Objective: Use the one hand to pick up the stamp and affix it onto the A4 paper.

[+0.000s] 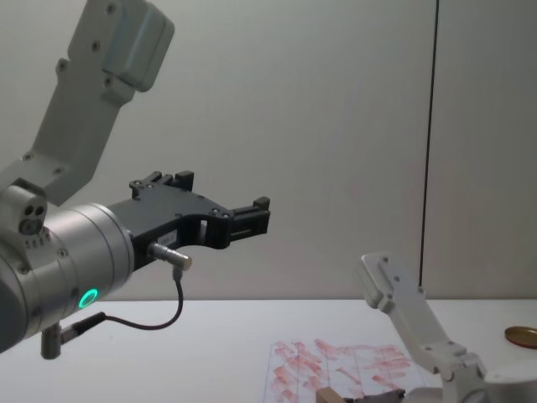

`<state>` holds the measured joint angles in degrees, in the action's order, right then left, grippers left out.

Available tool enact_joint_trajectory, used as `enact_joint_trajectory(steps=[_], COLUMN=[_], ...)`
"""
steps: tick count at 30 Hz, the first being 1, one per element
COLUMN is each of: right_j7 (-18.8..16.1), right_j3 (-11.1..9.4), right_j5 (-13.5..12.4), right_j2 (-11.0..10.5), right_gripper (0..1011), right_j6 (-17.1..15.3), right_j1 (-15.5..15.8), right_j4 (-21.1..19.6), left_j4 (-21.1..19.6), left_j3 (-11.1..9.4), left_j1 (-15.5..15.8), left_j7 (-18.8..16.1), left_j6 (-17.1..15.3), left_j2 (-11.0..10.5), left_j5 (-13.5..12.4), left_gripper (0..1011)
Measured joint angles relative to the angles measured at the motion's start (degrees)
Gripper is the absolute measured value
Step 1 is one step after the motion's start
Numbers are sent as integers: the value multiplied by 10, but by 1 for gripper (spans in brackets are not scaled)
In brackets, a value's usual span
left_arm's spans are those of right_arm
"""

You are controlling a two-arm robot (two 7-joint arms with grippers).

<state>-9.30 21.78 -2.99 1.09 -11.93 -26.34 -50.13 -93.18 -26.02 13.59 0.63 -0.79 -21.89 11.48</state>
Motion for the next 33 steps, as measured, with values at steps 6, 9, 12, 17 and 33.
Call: enact_joint_trajectory(steps=[6, 9, 12, 17, 33], right_j7=[0, 0, 0, 0, 2], right_j3=[-1, -2, -3, -3, -6], right_j5=[-2, -3, -4, -5, -16], right_j2=[3, 4, 4, 5, -2], right_gripper=[220, 220, 220, 220, 220], right_j6=[0, 1, 1, 1, -11], right_j1=[-6, -8, -9, -10, 8], right_j4=[12, 17, 21, 24, -37], left_j4=[0, 0, 0, 0, 0], left_j3=[0, 0, 0, 0, 0], left_j1=[0, 0, 0, 0, 0], left_j7=[0, 0, 0, 0, 0], left_j6=[0, 0, 0, 0, 0], left_j2=[0, 0, 0, 0, 0], left_j5=[0, 0, 0, 0, 0], left_gripper=[993, 993, 993, 993, 993])
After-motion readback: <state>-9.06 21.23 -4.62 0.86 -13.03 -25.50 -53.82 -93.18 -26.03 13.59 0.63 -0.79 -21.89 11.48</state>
